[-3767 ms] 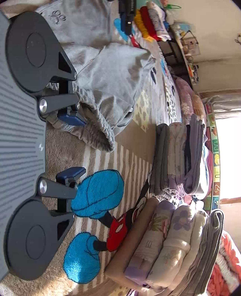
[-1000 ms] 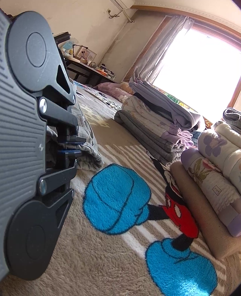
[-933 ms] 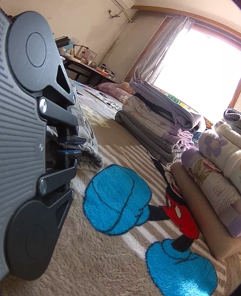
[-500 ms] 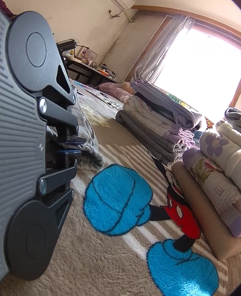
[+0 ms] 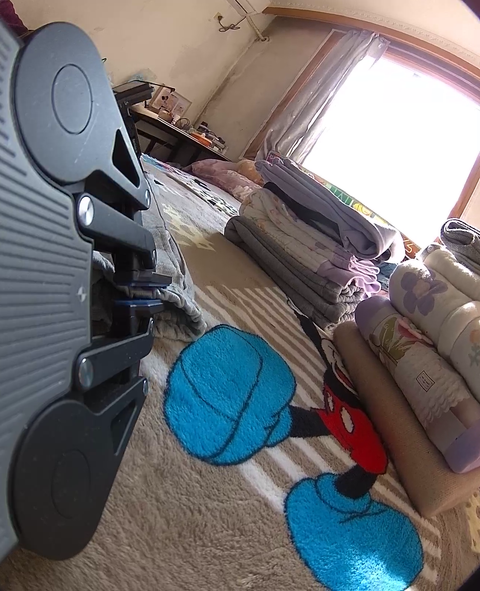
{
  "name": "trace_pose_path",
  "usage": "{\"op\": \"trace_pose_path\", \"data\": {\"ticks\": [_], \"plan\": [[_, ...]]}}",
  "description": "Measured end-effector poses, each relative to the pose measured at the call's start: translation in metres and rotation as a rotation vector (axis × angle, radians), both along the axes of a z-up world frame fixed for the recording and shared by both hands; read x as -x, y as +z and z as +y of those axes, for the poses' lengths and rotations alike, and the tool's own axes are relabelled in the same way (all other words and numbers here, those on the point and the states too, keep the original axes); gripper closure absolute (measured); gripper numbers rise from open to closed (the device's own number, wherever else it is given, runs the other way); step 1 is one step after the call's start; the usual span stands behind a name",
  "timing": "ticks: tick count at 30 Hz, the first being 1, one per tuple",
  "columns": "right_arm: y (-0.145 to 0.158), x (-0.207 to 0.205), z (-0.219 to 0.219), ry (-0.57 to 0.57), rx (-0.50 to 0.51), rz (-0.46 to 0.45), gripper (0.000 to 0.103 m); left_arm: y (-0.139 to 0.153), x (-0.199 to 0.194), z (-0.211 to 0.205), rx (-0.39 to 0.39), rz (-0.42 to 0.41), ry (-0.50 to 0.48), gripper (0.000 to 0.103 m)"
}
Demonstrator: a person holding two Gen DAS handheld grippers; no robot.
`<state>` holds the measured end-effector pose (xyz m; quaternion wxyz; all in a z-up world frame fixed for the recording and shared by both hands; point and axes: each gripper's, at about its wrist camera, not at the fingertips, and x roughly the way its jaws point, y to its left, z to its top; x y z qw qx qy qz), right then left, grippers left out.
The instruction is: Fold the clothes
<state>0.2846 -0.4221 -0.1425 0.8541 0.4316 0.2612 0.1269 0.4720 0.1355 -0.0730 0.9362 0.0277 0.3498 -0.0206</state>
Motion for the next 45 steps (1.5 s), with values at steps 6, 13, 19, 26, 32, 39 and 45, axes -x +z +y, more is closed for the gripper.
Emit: {"op": "trace_pose_path", "data": {"ticks": [6, 13, 19, 26, 32, 39, 45], "plan": [[-0.001, 0.0, -0.001, 0.002, -0.011, 0.007, 0.095, 0.011, 0.026, 0.05, 0.243, 0.016, 0.121, 0.069], [0.0, 0.0, 0.0, 0.002, -0.006, 0.004, 0.095, -0.01, 0.047, 0.062, 0.568, 0.101, 0.201, 0.067], [0.001, 0.0, 0.001, 0.0, 0.007, 0.003, 0.095, -0.018, 0.051, 0.041, 0.498, 0.076, 0.259, 0.095], [0.001, 0.002, 0.001, -0.006, 0.009, -0.002, 0.095, -0.013, 0.07, 0.061, 0.399, 0.043, 0.275, 0.095], [0.0, 0.0, -0.001, 0.003, -0.009, 0.006, 0.095, -0.012, 0.073, 0.065, 0.383, 0.038, 0.306, 0.071], [0.0, -0.001, 0.0, 0.007, -0.003, 0.012, 0.095, 0.012, 0.067, 0.026, 0.241, -0.063, 0.14, 0.071], [0.0, -0.001, 0.0, 0.008, -0.005, 0.017, 0.095, -0.01, 0.032, 0.022, 0.153, 0.041, 0.168, 0.095]]}}
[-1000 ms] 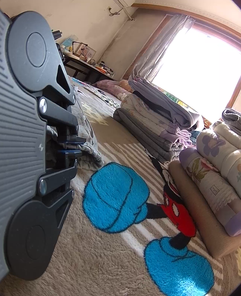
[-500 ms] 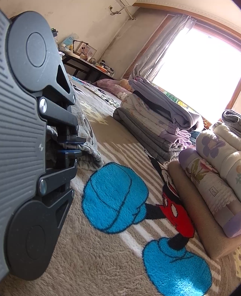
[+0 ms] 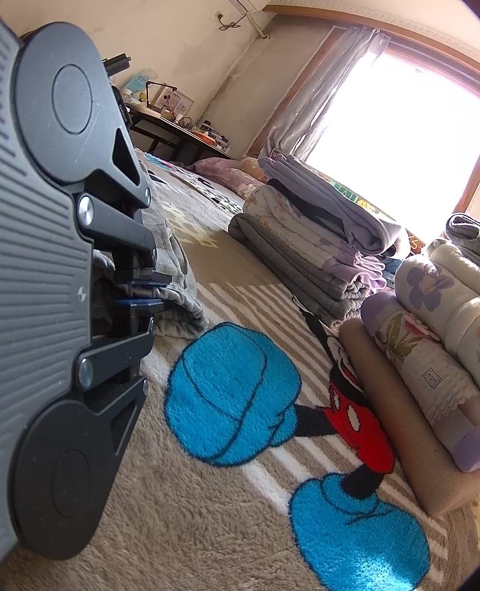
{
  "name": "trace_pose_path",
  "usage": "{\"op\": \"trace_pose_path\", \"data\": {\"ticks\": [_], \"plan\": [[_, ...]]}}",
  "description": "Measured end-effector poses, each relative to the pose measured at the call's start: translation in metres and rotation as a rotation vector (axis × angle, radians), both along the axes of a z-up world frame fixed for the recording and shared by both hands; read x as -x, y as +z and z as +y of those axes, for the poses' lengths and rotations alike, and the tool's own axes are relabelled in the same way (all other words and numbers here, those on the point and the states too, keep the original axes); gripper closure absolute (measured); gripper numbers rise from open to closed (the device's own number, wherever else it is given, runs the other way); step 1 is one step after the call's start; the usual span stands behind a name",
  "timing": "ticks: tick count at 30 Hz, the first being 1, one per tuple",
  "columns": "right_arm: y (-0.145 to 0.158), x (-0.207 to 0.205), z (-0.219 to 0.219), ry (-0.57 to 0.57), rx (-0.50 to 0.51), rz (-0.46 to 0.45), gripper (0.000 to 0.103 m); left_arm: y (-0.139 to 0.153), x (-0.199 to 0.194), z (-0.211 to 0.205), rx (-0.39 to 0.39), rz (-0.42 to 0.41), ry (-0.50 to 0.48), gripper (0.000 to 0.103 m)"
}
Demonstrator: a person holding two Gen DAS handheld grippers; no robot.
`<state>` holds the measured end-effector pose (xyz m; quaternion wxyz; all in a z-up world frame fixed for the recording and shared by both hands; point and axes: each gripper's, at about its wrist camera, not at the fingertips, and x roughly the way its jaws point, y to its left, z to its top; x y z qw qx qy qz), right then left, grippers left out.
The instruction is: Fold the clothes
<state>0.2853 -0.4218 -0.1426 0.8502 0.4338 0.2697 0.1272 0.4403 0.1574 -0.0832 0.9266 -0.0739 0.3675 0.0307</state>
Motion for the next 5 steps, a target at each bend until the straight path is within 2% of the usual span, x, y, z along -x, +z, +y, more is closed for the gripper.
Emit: {"op": "trace_pose_path", "data": {"ticks": [1, 3, 5], "plan": [[0.0, 0.0, 0.0, 0.001, 0.0, 0.0, 0.095, 0.007, 0.003, -0.002, 0.034, -0.041, -0.016, 0.094], [0.0, 0.0, 0.0, 0.002, -0.002, 0.001, 0.095, 0.017, 0.005, -0.013, 0.05, -0.1, -0.077, 0.094], [-0.001, -0.001, 0.0, 0.005, -0.004, 0.002, 0.095, 0.013, -0.005, -0.027, 0.028, -0.069, -0.111, 0.092]]}}
